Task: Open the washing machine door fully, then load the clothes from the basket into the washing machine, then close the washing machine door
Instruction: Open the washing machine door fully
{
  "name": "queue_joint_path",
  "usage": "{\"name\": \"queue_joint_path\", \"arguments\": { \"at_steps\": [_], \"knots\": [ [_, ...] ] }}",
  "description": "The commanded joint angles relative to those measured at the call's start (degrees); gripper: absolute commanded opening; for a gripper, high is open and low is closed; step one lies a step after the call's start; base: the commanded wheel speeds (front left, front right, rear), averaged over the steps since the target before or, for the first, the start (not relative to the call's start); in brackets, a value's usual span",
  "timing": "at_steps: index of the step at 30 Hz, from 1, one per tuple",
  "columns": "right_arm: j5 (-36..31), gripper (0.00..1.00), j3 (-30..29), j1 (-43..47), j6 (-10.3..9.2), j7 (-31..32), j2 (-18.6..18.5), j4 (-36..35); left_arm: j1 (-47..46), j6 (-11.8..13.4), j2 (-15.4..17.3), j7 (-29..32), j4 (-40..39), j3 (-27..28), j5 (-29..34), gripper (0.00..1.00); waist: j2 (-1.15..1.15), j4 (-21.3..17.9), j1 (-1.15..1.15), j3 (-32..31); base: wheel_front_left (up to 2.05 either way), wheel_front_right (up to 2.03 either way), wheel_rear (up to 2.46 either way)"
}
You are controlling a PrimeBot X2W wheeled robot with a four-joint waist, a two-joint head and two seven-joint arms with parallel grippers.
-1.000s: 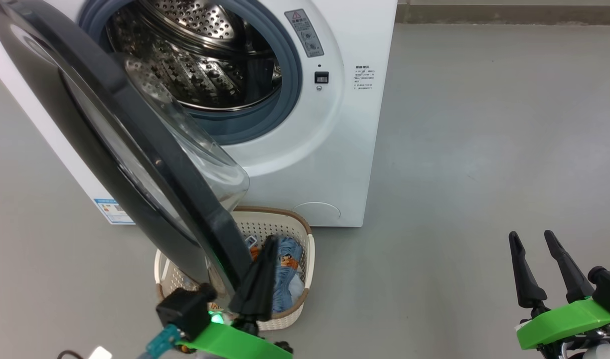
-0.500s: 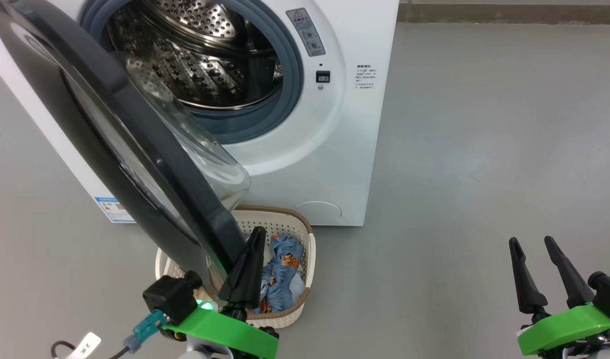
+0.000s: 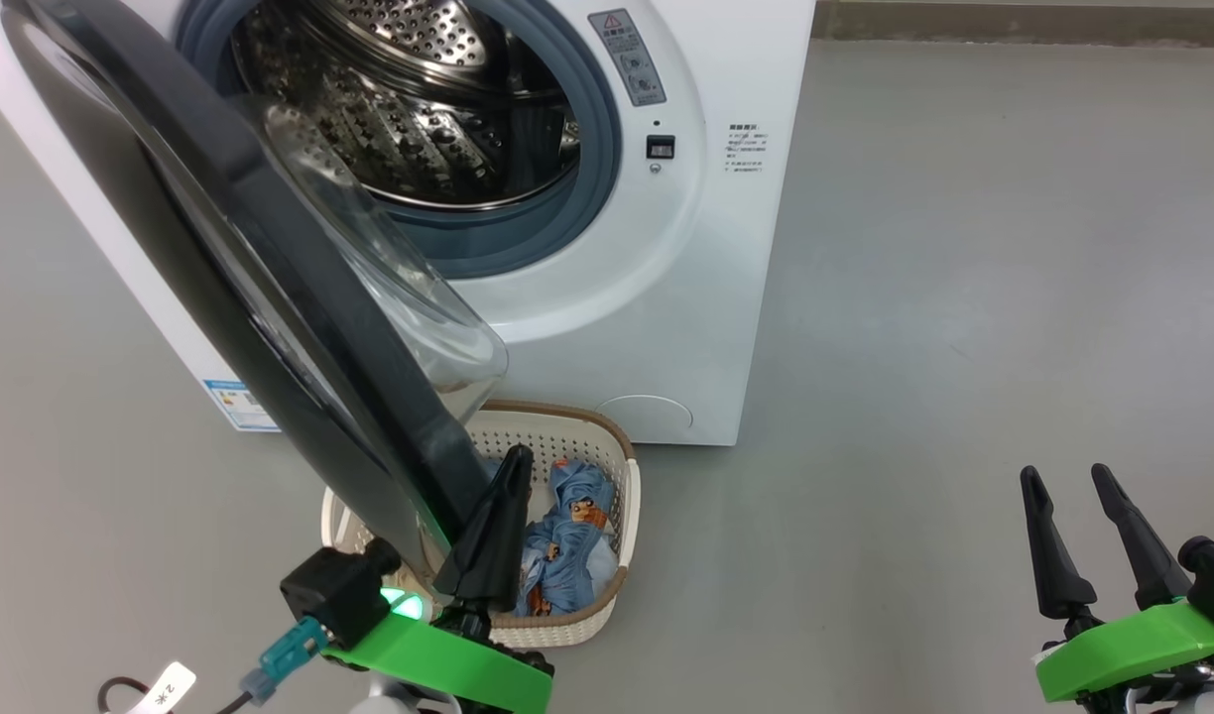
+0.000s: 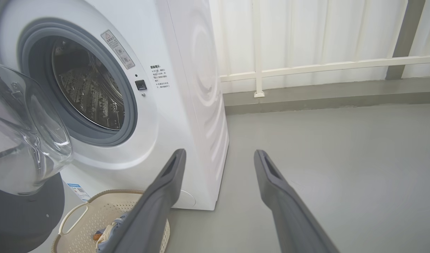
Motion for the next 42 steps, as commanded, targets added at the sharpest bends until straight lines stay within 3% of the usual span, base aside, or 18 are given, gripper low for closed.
{"name": "queue_joint_path", "arguments": {
  "at_steps": [1,25,42],
  "knots": [
    [-0.8,1.0,0.7,-0.7,0.33,-0.7,-1.4,-1.5,-1.1,0.5,1.2,-0.8,-1.5,4.0,0.4,0.0,0.0,0.3,0.0,0.2,0.0,0.0,0.0],
    [-1.5,1.0,0.9,-0.5,0.33,-0.7,-1.6,-1.9,3.8,1.3,1.4,-0.8,-4.6,7.4,1.8,0.0,0.0,6.6,0.0,0.3,0.0,0.0,0.0],
    [-1.4,1.0,1.9,-0.8,0.33,-0.7,-1.9,-2.1,7.6,3.5,4.7,-0.7,-8.4,9.8,2.4,0.0,0.0,13.7,0.0,0.9,0.0,0.0,0.0]
  ]
}}
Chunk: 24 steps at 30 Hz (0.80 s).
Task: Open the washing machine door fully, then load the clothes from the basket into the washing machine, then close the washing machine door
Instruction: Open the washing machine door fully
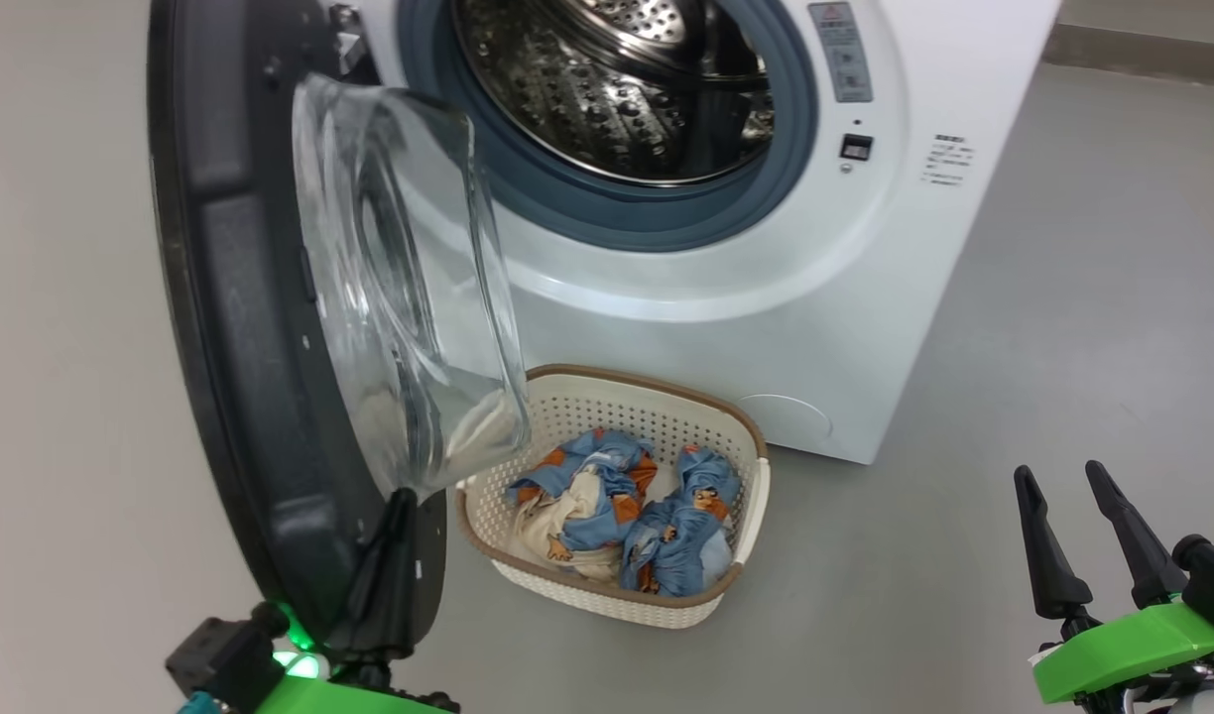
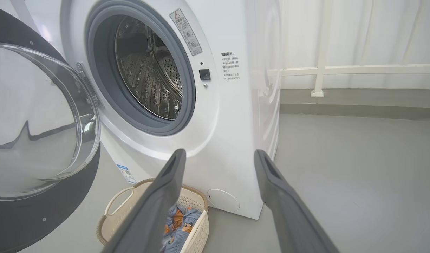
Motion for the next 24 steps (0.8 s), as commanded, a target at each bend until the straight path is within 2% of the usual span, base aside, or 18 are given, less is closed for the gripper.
{"name": "queue_joint_path", "arguments": {
  "at_steps": [1,10,24],
  "knots": [
    [-0.7,1.0,1.4,-0.9,0.33,-0.7,-1.5,-1.5,-0.5,0.9,1.6,-0.5,-1.6,3.0,0.6,0.0,0.0,1.2,0.0,0.2,0.0,0.0,0.0],
    [-0.7,1.0,1.9,-0.9,0.33,-0.7,-1.2,-1.6,0.9,2.7,4.8,-0.5,-2.9,6.6,0.2,0.0,0.0,2.9,0.0,-0.4,0.0,0.0,0.0],
    [-0.5,1.0,2.5,-0.7,0.33,-0.7,-1.2,-1.8,2.2,5.1,8.9,-0.5,-3.6,11.5,-0.3,0.0,0.0,2.8,0.0,-0.4,0.0,0.0,0.0]
  ]
}}
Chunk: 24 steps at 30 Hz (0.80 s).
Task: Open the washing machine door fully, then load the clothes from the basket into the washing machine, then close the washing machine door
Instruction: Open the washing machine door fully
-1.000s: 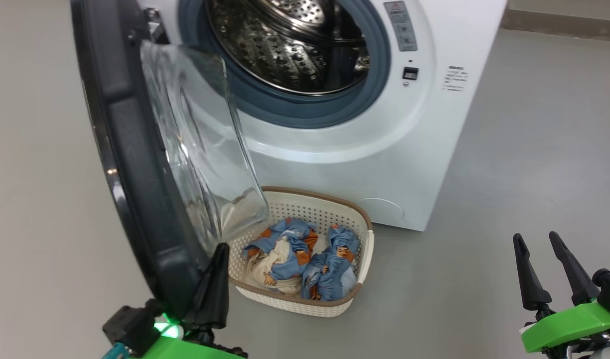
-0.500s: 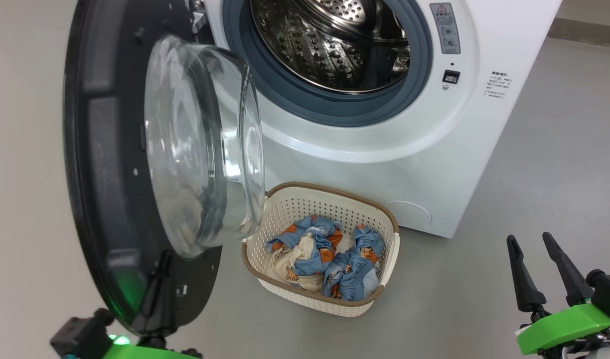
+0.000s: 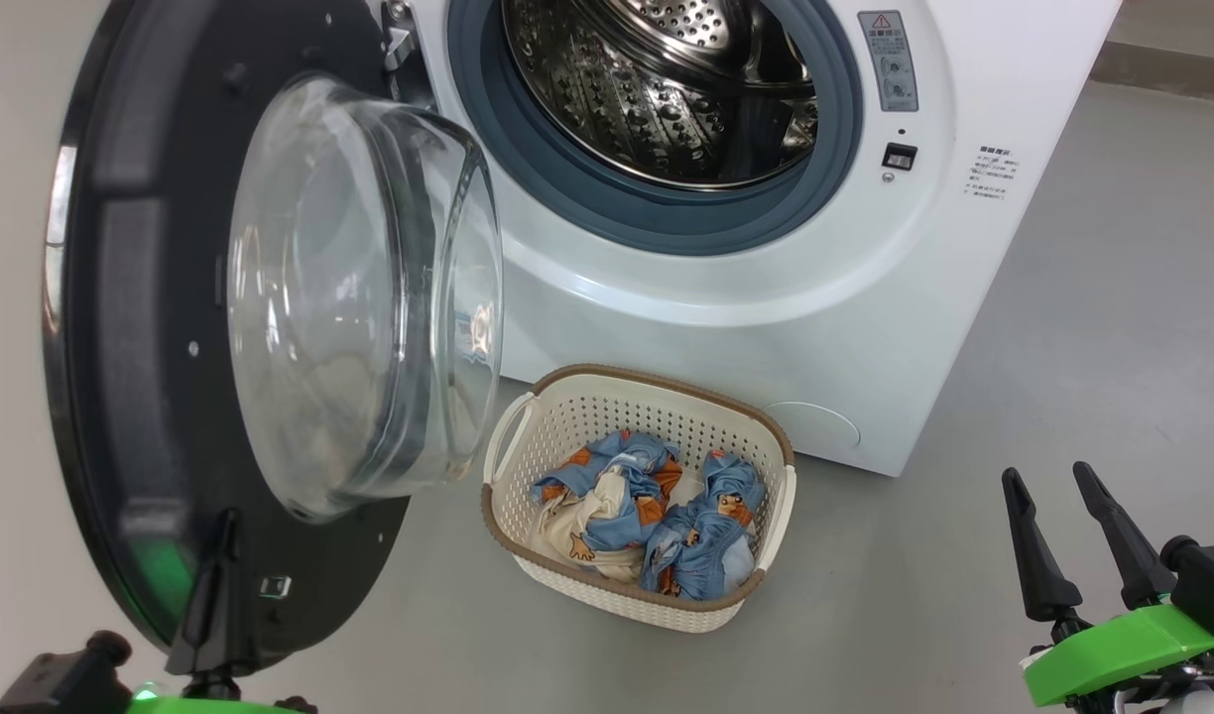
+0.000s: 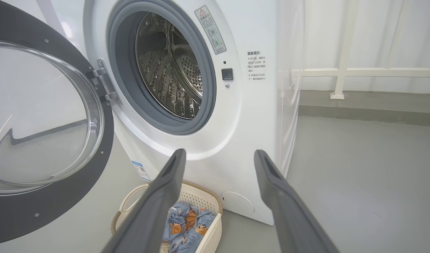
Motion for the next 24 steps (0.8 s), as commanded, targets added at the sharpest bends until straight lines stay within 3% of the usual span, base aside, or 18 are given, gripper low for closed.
{"name": "queue_joint_path", "arguments": {
  "at_steps": [1,14,24],
  "knots": [
    [-0.5,1.0,1.2,-0.7,0.33,-0.7,-1.1,-1.5,-1.2,0.8,2.2,-0.5,-1.4,3.4,-0.1,0.0,0.0,0.0,0.0,0.0,0.0,0.0,0.0],
    [-0.6,1.0,1.3,-0.8,0.33,-0.7,-1.1,-1.6,-3.0,1.3,4.8,-0.6,1.6,8.8,-0.5,0.0,0.0,-0.1,0.0,0.8,0.0,0.0,0.0],
    [-0.7,1.0,0.9,-1.8,0.33,-0.7,-2.3,-1.8,-9.1,-0.4,4.4,-0.6,7.3,13.8,1.6,0.0,0.0,1.0,0.0,3.2,0.0,0.0,0.0]
  ]
}}
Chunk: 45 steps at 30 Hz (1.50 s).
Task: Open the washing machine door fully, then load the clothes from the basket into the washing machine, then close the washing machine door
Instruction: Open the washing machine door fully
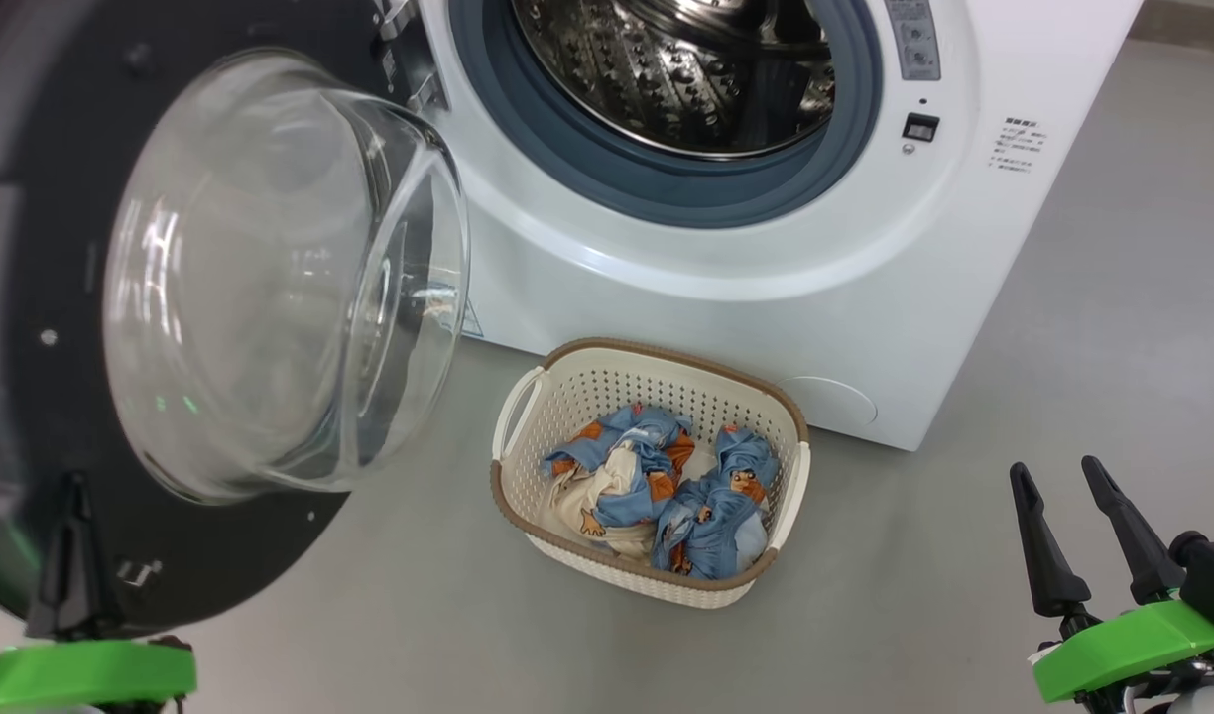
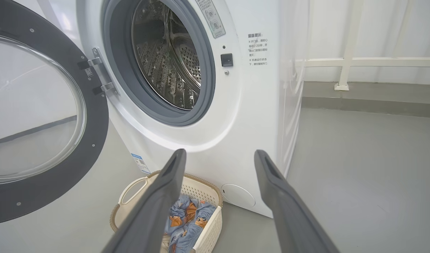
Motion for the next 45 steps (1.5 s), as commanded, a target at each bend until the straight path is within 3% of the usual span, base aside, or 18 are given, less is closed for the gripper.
{"name": "queue_joint_path", "arguments": {
  "at_steps": [1,15,45],
  "knots": [
    [-0.8,1.0,1.0,-1.8,0.33,-0.7,-1.5,-1.5,-3.5,0.1,1.9,-0.6,0.0,4.4,1.2,0.0,0.0,0.3,0.0,0.6,0.0,0.0,0.0],
    [-1.0,1.0,1.1,-3.7,0.33,-0.7,-2.9,-1.8,-11.0,-3.5,0.8,-0.6,7.5,13.4,6.4,0.0,0.0,1.0,0.0,4.6,0.0,0.0,0.0],
    [-1.1,1.0,2.0,-8.8,0.33,-0.7,-6.5,-2.4,-25.4,-10.5,2.7,-0.6,23.0,34.8,17.0,0.0,0.0,-0.7,0.0,12.7,0.0,0.0,0.0]
  ]
}}
